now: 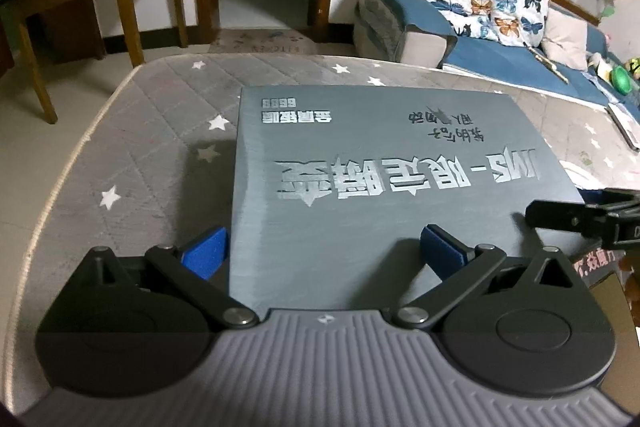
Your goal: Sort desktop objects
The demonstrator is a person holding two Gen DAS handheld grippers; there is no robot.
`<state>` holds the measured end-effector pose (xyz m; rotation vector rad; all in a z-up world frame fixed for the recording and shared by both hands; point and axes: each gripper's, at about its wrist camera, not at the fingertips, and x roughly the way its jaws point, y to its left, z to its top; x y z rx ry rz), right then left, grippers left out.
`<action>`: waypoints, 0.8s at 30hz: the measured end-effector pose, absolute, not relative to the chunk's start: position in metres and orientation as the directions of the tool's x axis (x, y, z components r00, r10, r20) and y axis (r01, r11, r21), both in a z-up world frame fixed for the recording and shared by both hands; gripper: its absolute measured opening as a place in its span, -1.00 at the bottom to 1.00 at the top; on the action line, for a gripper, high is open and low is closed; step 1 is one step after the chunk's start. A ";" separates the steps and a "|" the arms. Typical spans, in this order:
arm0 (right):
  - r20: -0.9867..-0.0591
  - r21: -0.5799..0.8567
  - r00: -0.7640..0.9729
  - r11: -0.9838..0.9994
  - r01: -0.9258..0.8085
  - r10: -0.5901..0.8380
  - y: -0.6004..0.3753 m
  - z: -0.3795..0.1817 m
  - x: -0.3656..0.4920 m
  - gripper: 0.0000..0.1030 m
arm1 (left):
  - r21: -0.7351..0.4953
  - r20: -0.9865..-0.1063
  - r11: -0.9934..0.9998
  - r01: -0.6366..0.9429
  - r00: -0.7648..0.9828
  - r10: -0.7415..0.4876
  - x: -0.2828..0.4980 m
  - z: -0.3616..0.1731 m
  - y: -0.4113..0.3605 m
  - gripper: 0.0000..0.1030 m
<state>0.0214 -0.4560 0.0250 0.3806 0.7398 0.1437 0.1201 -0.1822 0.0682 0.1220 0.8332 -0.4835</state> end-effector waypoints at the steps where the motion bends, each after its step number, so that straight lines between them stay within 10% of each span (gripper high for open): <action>1: -0.630 0.392 0.729 0.920 0.003 0.267 -0.457 0.024 0.022 1.00 | -0.084 -0.735 0.883 0.461 0.570 -0.368 0.121 0.068 -0.182 1.00; 24: -0.619 0.521 0.691 0.853 0.005 0.374 -0.482 0.004 0.038 1.00 | -0.316 -0.737 0.857 0.406 0.464 -0.491 0.158 0.046 -0.154 1.00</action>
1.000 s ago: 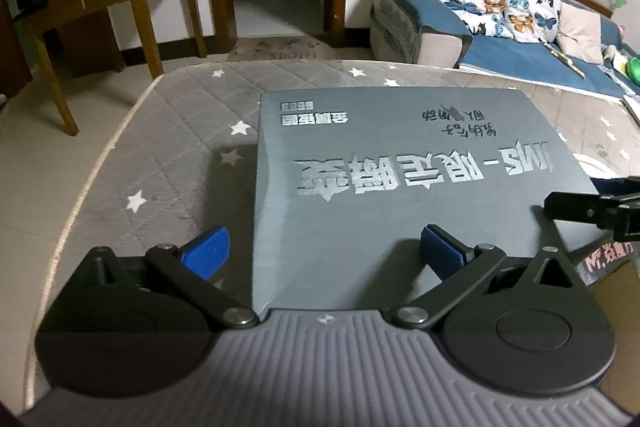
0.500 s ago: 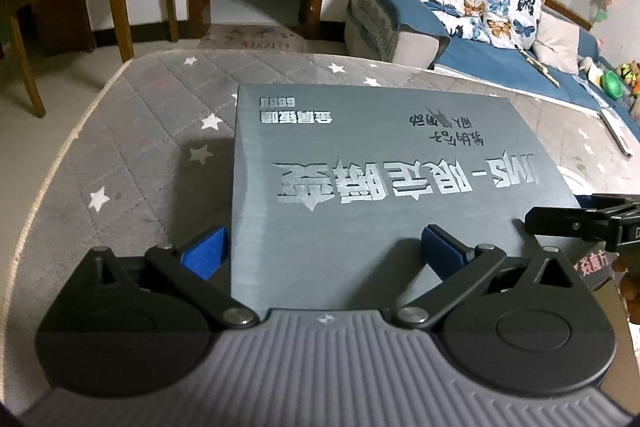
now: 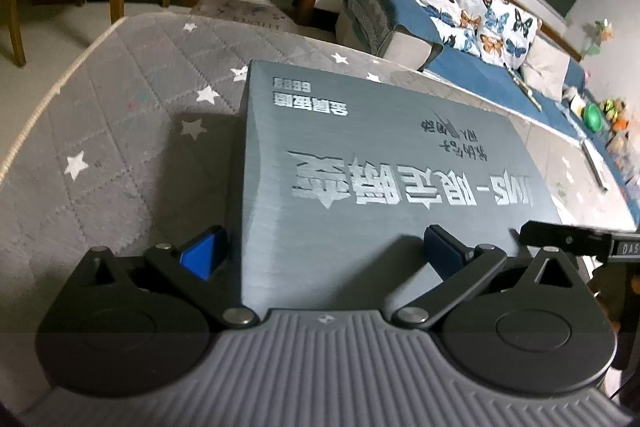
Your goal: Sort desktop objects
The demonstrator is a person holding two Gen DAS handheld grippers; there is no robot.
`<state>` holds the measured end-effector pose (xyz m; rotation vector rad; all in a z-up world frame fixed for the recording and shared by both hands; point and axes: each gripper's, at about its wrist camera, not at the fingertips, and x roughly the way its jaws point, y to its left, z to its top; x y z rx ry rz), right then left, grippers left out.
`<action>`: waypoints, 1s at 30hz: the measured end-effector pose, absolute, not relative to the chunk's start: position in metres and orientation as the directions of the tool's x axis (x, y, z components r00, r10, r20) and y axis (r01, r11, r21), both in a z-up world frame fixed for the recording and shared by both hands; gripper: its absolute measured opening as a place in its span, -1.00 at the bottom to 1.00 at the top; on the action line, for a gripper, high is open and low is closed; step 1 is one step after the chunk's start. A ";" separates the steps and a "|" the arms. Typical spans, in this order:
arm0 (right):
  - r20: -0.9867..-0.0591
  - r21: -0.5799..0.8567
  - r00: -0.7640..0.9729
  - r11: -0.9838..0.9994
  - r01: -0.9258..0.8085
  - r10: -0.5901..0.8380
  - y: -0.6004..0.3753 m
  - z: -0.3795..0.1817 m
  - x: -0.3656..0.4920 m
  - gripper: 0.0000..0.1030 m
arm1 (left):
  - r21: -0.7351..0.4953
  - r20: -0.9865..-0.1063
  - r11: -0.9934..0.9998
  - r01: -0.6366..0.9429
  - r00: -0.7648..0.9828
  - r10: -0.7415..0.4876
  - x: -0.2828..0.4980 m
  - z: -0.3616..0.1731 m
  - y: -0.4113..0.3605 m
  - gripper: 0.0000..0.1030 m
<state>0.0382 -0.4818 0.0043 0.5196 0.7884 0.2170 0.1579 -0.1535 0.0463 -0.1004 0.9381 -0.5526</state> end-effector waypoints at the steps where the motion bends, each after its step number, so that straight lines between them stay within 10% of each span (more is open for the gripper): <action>1: -0.613 0.531 0.691 0.847 0.001 0.383 -0.483 0.002 0.039 1.00 | -0.327 -0.736 0.855 0.402 0.459 -0.497 0.160 0.045 -0.152 1.00; 30: -0.515 0.508 0.783 0.860 -0.050 0.349 -0.451 0.085 -0.022 1.00 | -0.417 -0.632 0.820 0.392 0.523 -0.572 0.126 0.129 -0.136 1.00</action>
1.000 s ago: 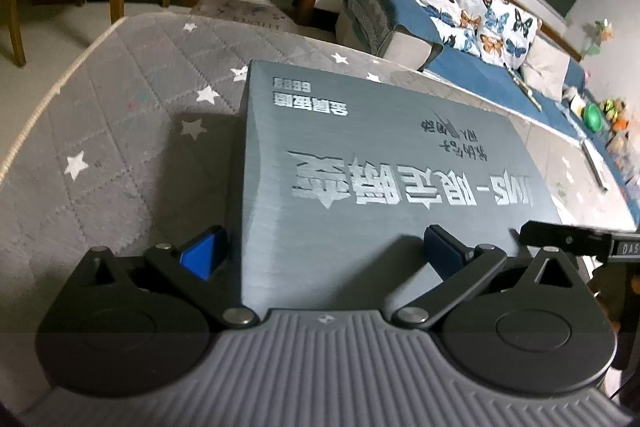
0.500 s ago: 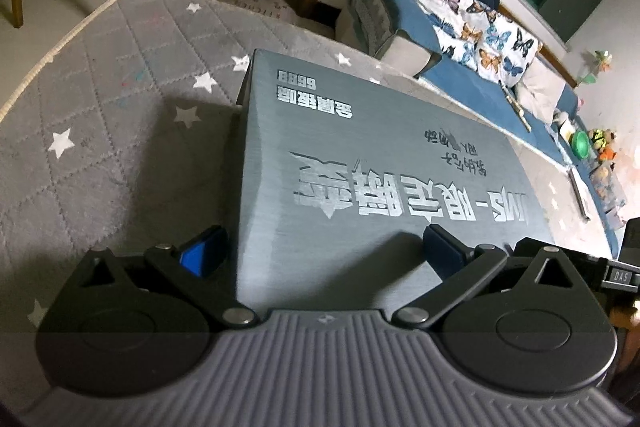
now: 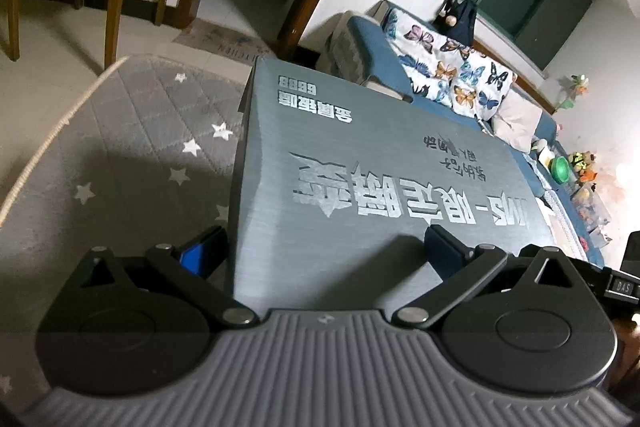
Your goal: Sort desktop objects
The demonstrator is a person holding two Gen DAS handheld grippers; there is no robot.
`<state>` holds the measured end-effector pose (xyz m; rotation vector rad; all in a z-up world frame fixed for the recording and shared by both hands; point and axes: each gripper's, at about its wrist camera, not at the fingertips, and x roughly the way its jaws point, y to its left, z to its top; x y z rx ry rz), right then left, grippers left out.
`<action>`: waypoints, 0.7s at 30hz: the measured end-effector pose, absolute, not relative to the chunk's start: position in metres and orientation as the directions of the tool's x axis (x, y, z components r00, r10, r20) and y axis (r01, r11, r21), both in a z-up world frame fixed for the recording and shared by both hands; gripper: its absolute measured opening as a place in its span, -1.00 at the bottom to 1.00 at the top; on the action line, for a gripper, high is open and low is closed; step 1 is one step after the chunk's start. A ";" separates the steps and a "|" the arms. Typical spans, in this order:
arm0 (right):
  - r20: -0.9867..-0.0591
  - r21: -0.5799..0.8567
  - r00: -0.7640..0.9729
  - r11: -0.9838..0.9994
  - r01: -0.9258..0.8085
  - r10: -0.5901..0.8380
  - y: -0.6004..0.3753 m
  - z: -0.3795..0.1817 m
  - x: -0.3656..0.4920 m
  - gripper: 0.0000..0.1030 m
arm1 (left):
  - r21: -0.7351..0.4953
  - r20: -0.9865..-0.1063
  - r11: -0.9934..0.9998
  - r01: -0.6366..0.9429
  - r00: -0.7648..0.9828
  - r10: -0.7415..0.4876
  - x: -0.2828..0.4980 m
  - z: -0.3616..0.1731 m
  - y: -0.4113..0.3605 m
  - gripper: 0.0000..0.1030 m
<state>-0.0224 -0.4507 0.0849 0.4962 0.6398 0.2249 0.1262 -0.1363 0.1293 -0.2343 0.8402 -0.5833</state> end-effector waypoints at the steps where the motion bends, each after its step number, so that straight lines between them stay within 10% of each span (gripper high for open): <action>1: -0.510 0.504 0.788 0.862 -0.052 0.346 -0.449 0.090 -0.026 1.00 | -0.415 -0.630 0.820 0.393 0.526 -0.571 0.120 0.134 -0.135 1.00; 21: -0.488 0.507 0.813 0.861 -0.031 0.317 -0.403 0.113 -0.161 1.00 | -0.399 -0.641 0.817 0.415 0.511 -0.573 -0.030 0.163 -0.086 1.00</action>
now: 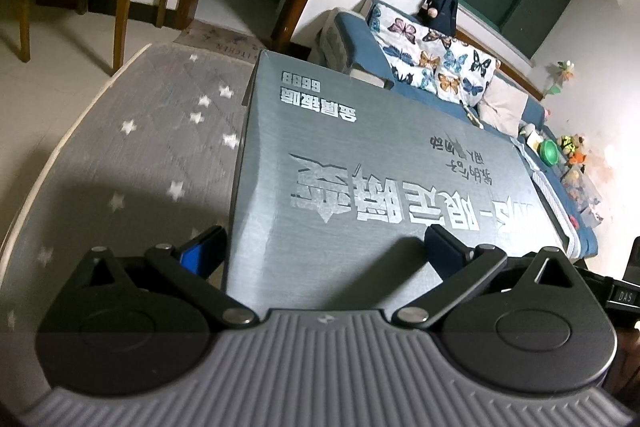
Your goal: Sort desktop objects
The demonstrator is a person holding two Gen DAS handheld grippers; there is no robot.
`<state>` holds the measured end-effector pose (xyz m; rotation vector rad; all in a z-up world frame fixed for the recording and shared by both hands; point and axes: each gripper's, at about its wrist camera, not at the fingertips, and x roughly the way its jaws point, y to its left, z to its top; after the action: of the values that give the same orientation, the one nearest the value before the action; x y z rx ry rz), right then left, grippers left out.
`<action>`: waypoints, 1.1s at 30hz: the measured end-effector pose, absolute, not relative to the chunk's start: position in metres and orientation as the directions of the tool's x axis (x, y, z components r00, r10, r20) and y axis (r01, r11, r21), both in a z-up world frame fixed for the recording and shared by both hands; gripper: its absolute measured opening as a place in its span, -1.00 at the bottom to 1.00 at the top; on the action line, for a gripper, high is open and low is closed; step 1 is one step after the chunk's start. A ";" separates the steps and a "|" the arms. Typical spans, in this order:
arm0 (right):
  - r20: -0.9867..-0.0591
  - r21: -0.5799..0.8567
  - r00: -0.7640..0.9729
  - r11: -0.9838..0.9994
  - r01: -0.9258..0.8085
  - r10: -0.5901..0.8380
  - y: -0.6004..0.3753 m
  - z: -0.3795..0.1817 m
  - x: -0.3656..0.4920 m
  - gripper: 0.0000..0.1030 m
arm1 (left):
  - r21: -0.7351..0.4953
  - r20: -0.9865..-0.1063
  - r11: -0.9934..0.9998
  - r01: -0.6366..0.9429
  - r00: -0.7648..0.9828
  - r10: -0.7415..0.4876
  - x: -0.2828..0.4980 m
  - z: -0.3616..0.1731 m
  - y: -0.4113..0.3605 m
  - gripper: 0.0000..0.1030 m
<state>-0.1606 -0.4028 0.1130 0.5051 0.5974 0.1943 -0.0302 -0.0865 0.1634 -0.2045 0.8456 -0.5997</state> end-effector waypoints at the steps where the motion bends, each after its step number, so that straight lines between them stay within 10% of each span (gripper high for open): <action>1: -0.488 0.509 0.814 0.860 -0.030 0.317 -0.400 0.112 -0.168 1.00 | -0.397 -0.642 0.817 0.418 0.509 -0.573 -0.039 0.162 -0.084 1.00; 33: -0.484 0.505 0.816 0.862 -0.036 0.318 -0.318 0.084 -0.368 1.00 | -0.382 -0.666 0.807 0.450 0.472 -0.578 -0.235 0.124 0.005 1.00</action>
<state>-0.3681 -0.3177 0.0835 0.5016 0.5917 0.1973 -0.2355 0.0045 0.1237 -0.1614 0.8757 -0.6323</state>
